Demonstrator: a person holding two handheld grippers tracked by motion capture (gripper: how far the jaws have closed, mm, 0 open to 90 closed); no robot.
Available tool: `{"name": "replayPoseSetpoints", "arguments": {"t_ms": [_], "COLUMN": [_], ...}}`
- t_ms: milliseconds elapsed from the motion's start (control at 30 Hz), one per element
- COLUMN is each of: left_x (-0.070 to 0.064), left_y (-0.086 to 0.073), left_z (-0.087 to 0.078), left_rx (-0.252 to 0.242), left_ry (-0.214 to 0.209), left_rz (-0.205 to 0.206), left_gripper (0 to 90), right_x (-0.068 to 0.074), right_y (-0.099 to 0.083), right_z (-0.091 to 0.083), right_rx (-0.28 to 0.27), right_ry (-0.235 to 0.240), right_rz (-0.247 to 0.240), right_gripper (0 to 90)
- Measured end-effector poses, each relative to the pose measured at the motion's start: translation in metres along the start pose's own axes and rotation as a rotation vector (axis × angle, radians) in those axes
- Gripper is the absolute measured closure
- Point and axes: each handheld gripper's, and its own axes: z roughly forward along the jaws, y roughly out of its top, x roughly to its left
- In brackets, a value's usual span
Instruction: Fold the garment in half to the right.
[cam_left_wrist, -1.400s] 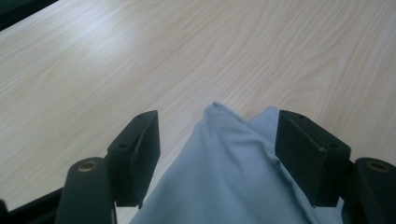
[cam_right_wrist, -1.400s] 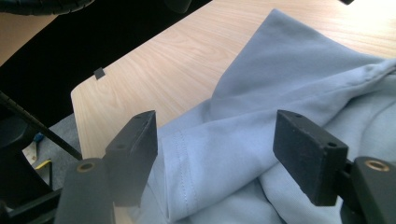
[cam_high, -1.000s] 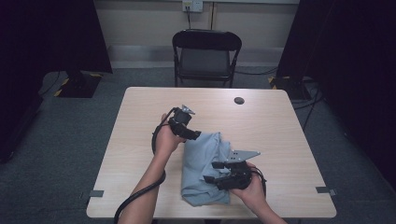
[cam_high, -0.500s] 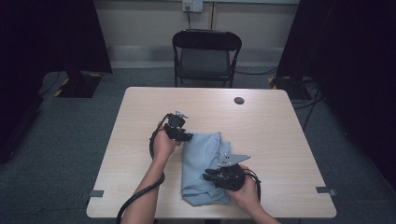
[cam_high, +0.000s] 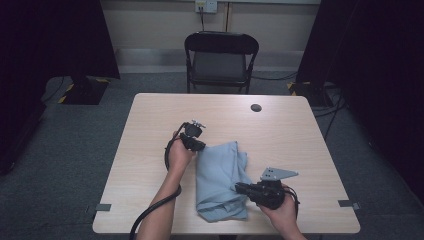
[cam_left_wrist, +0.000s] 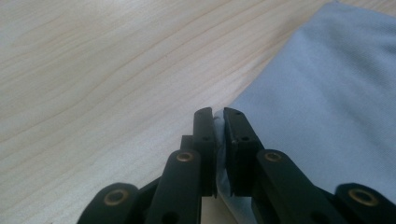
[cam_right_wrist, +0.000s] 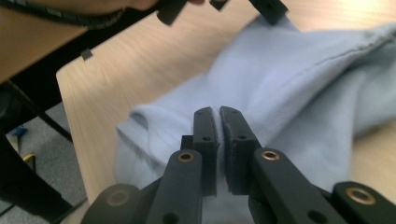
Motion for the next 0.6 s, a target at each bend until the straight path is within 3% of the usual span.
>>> {"name": "replayPoseSetpoints", "arguments": {"t_ms": [100,233,300,467,567,600], "left_x": [-0.003,-0.004,-0.005,-0.003,-0.003,-0.003], "left_y": [0.000,0.001,0.001,-0.001,-0.001,-0.001], "left_z": [0.000,-0.001,-0.002,-0.003,-0.003,-0.003], "left_rx": [0.003,0.005,0.001,-0.003,-0.004,-0.003], "left_ry": [0.002,0.004,0.001,-0.007,-0.009,-0.009], "left_rz": [0.013,0.015,0.013,0.009,0.009,0.013], "left_gripper": [84.2,83.9,83.9,83.9,83.9,83.9], "right_x": [-0.004,-0.012,-0.012,-0.006,-0.002,0.001], "right_y": [-0.011,-0.014,-0.008,0.008,0.012,0.012], "right_z": [-0.011,-0.023,-0.025,-0.017,-0.002,0.002], "right_rx": [0.009,-0.013,-0.028,-0.040,-0.013,0.003], "right_ry": [-0.019,-0.073,-0.080,-0.074,-0.037,-0.044], "right_rz": [0.022,0.064,0.041,-0.002,-0.005,-0.013], "right_gripper": [81.8,67.2,60.1,53.9,51.0,50.8]}}
